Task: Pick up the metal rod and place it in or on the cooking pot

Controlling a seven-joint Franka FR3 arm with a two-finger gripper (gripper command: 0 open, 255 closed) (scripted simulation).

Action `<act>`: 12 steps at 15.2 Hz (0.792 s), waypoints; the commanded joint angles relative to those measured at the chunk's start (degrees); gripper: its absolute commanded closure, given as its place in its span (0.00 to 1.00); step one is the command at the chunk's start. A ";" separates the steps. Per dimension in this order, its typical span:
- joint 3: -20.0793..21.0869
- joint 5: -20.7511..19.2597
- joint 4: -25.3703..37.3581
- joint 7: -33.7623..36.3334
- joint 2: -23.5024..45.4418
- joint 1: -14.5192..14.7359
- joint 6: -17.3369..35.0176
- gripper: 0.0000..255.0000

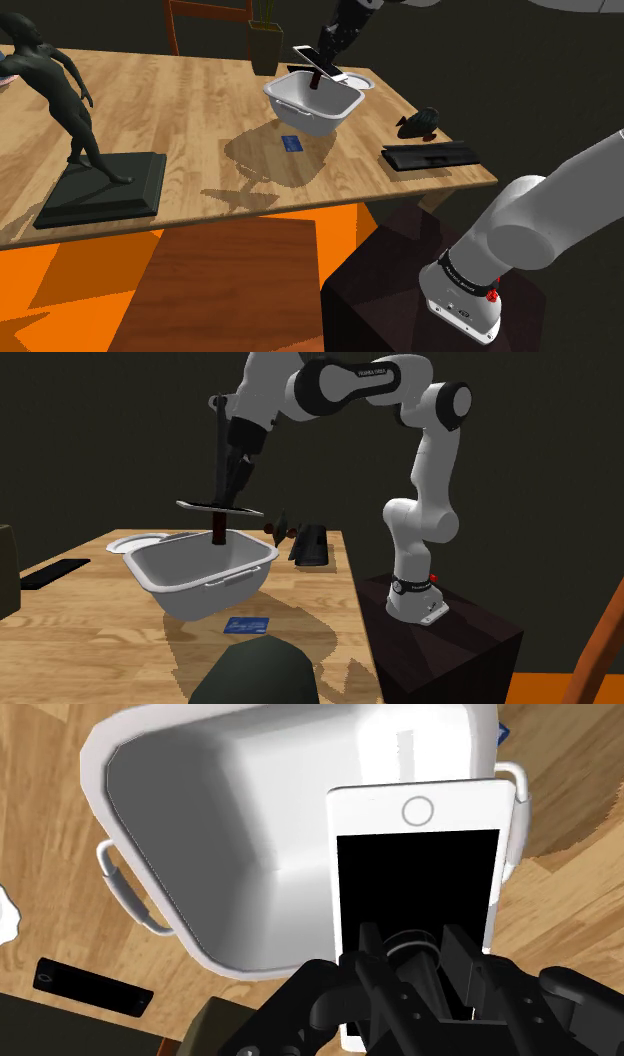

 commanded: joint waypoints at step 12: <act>-3.47 2.50 5.32 -6.55 8.84 -1.61 3.11 1.00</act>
